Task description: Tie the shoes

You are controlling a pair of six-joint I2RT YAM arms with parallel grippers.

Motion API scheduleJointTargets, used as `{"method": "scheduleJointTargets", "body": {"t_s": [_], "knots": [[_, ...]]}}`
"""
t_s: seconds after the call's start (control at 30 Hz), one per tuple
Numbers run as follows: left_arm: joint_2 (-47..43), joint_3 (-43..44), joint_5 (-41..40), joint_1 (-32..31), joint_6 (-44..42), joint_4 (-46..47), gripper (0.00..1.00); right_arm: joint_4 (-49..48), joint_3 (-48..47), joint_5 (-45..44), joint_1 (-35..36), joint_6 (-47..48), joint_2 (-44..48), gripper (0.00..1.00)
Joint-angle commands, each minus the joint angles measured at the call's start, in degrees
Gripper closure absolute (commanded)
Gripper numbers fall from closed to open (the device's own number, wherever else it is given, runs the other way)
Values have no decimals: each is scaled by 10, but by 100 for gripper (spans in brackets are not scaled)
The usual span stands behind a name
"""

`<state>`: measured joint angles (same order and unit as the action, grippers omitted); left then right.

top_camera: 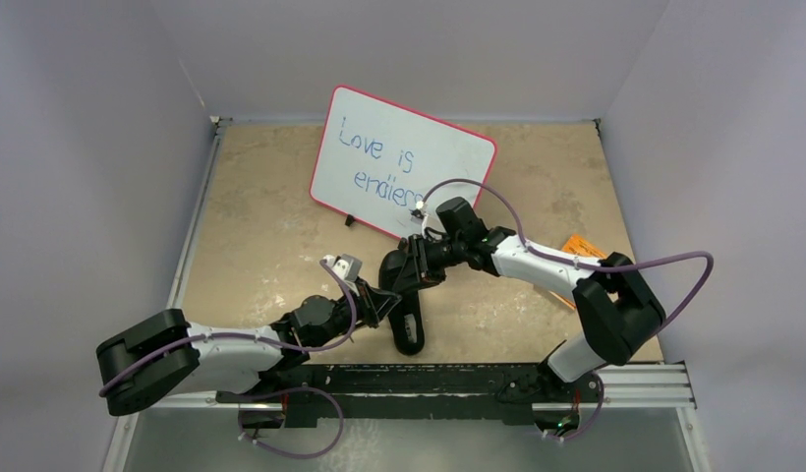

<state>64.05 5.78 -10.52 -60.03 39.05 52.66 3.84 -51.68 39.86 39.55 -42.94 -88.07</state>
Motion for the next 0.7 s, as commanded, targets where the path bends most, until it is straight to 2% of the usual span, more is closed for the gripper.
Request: {"method": "scheduleJointTargets", "body": {"t_s": [0.0,0.13,0.4,0.57,0.67], "knots": [[4,11,-4,1,11,55,100,-17,6,18,7,-4,0,77],[5,11,-5,2,12,56,100,-17,6,19,7,-4,0,100],[-11,11,-13,2,24,32,100,7,8,5,6,3,23,100],[-46,11,-11,2,33,-12,96,7,7,-10,2,6,31,100],[-69,13,-12,2,38,-43,80,4,2,-11,1,6,31,100]]}}
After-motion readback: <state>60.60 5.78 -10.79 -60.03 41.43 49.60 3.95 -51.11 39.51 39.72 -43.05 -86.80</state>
